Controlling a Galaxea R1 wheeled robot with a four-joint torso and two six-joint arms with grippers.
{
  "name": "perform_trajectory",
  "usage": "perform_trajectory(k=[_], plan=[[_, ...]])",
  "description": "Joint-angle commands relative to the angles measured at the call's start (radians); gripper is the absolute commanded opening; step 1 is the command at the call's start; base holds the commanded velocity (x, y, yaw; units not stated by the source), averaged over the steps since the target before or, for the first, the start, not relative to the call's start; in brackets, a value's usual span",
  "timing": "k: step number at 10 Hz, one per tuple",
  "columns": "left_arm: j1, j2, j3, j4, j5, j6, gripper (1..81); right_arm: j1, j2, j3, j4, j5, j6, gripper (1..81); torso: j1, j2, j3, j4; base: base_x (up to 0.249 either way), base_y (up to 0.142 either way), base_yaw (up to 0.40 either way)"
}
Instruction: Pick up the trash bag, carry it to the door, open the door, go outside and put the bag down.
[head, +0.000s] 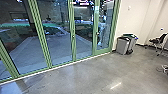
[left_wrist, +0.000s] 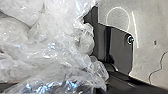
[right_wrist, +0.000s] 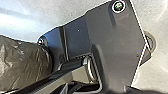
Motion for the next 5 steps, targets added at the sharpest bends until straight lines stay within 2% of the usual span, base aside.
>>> perform_trajectory(k=[1,5], plan=[[-0.049,-0.02,0.012,0.005,0.076,0.003,1.0,0.046,-0.016,0.01,-0.009,-0.064,-0.004,81.1,0.0,0.0,0.0,0.0,0.124,0.0,0.0],[-0.049,-0.019,0.012,0.005,0.076,0.003,1.0,0.046,-0.015,0.008,-0.009,-0.064,-0.004,81.1,0.0,0.0,0.0,0.0,0.128,0.0,0.0]])
